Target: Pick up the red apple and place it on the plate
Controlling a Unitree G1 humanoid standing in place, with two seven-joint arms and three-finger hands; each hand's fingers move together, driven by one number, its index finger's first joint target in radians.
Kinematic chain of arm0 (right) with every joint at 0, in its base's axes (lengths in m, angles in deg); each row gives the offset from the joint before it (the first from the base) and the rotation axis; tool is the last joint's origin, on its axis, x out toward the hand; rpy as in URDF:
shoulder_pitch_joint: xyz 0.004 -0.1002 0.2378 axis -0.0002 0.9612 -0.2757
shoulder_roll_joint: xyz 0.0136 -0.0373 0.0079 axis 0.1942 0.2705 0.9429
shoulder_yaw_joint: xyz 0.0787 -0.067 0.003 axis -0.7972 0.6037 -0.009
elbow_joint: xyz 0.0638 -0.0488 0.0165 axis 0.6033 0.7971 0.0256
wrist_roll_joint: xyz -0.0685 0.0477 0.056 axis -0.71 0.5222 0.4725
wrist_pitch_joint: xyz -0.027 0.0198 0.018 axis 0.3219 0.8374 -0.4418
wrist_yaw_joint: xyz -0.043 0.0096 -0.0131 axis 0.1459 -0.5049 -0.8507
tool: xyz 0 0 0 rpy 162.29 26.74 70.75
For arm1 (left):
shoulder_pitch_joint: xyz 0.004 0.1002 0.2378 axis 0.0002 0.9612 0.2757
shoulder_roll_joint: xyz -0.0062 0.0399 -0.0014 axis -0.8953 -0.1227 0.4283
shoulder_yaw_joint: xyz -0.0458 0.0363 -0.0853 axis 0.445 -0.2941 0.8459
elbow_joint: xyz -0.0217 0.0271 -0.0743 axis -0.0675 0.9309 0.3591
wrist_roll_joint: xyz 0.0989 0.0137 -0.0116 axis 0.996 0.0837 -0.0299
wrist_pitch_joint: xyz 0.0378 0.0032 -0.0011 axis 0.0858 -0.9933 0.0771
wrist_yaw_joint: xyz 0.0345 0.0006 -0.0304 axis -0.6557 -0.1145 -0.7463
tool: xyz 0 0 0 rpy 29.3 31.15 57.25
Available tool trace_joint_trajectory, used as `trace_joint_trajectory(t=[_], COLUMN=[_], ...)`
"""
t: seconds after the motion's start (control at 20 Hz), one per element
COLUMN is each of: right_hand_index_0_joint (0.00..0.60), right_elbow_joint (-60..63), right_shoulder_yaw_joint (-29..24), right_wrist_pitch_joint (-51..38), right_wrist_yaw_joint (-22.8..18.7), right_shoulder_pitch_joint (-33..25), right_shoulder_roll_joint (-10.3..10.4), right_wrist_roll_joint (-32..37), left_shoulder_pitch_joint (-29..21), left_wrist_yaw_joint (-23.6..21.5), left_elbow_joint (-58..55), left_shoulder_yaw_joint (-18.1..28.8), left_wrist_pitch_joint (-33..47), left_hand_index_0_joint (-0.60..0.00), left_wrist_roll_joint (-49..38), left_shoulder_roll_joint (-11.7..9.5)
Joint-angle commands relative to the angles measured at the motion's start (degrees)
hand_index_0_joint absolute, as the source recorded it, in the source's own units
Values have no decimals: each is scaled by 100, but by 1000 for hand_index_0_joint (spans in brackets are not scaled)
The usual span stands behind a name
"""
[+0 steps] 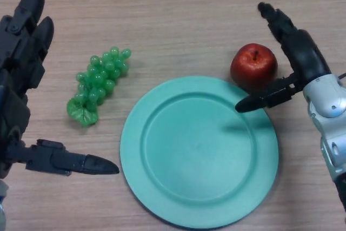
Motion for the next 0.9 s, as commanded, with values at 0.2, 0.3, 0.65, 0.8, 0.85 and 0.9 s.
trace_joint_trajectory(t=[0.2,0.3,0.65,0.8,0.85,0.9], right_hand_index_0_joint=[600,600,600,600,600,600], right_elbow_joint=[-974,-1186,-3074,-4192,-4508,-4665], right_shoulder_yaw_joint=[-275,-316,-187,273,482,658], right_wrist_pitch_joint=[525,791,1517,1862,1859,1699], right_wrist_yaw_joint=[192,88,-43,248,350,386], right_shoulder_pitch_joint=[-160,-165,194,902,1203,1414], right_shoulder_roll_joint=[121,181,192,289,305,314], right_wrist_roll_joint=[395,755,1485,1442,1262,1127], left_shoulder_pitch_joint=[61,101,113,56,25,-15], left_wrist_yaw_joint=[-93,-76,-87,-103,-116,-125], left_elbow_joint=[-173,-144,-135,-151,-164,-141], left_shoulder_yaw_joint=[194,192,112,77,75,67], left_wrist_pitch_joint=[1000,1036,1067,970,932,968], left_hand_index_0_joint=[0,0,0,0,0,0], left_wrist_roll_joint=[-48,-32,49,12,2,2], left_shoulder_roll_joint=[-66,-48,-34,-52,-65,-76])
